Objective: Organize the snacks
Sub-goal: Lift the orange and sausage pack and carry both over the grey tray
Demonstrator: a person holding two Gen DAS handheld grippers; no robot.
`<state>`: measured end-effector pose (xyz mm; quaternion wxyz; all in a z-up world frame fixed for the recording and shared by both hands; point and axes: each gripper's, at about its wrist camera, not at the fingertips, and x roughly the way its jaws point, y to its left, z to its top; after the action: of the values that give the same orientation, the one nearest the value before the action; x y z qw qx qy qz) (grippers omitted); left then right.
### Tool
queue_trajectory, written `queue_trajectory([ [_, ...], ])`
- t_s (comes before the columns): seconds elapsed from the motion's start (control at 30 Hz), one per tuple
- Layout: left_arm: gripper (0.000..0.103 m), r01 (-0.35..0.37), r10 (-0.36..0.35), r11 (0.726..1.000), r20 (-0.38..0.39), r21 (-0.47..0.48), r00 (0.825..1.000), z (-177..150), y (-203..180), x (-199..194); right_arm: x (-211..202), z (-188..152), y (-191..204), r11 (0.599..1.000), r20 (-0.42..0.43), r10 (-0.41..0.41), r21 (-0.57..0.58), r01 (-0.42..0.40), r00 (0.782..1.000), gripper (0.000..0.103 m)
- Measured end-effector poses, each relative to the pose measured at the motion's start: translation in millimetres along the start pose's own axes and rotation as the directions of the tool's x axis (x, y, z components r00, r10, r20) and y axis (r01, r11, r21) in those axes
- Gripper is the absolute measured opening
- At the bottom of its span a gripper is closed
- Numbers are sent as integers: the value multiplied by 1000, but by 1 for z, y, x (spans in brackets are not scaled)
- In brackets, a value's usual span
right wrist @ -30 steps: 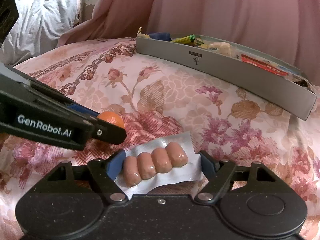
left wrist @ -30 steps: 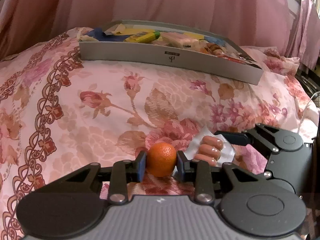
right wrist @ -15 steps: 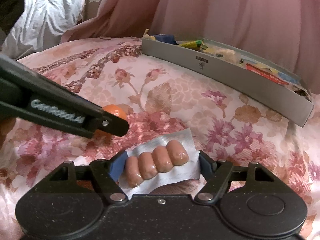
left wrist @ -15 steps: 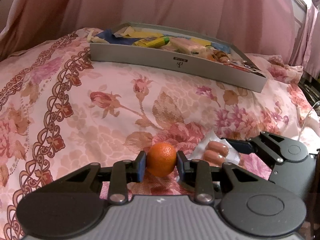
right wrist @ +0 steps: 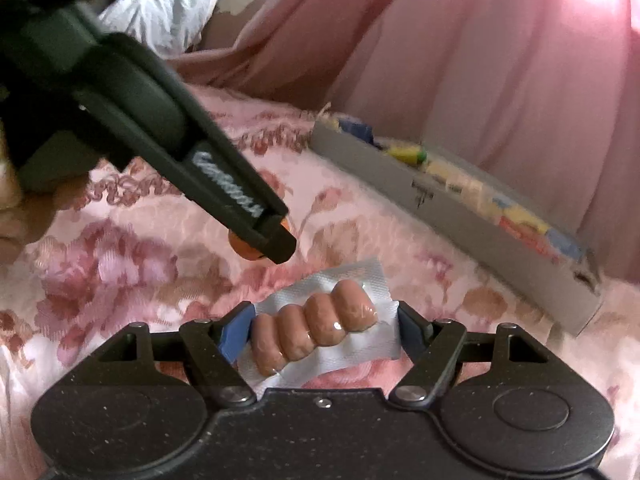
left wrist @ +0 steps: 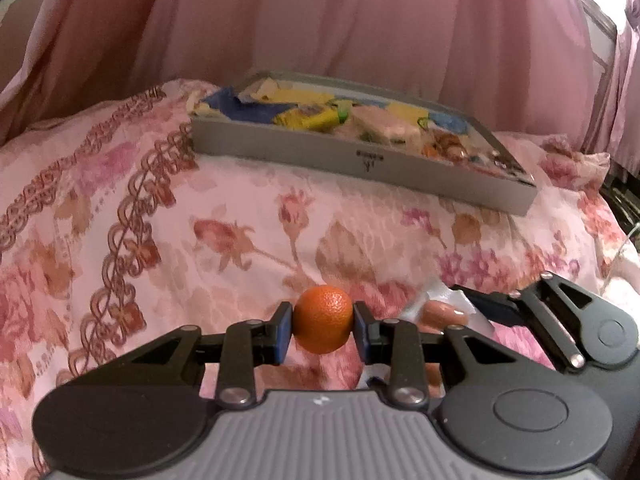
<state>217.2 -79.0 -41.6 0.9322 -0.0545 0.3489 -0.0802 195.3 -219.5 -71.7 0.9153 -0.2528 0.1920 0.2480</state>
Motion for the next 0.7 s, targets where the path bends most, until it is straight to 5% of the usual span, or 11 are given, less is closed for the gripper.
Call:
queue_trajectory([
  [0.13,35,-13,13,1000,44,0,999,16,0,-2,-8,6,-5,999,80,-47,-3,48,996,76],
  [0.33,35,-29,28,1000,114,5,993,53,-2,-2,-15,23,-27,989,231,-146,9,148,962,76],
  [0.7,35,-57,59,998,253,-15,966,138,-17,30,13,52,-113,877,245,-454,294,381,857,76],
])
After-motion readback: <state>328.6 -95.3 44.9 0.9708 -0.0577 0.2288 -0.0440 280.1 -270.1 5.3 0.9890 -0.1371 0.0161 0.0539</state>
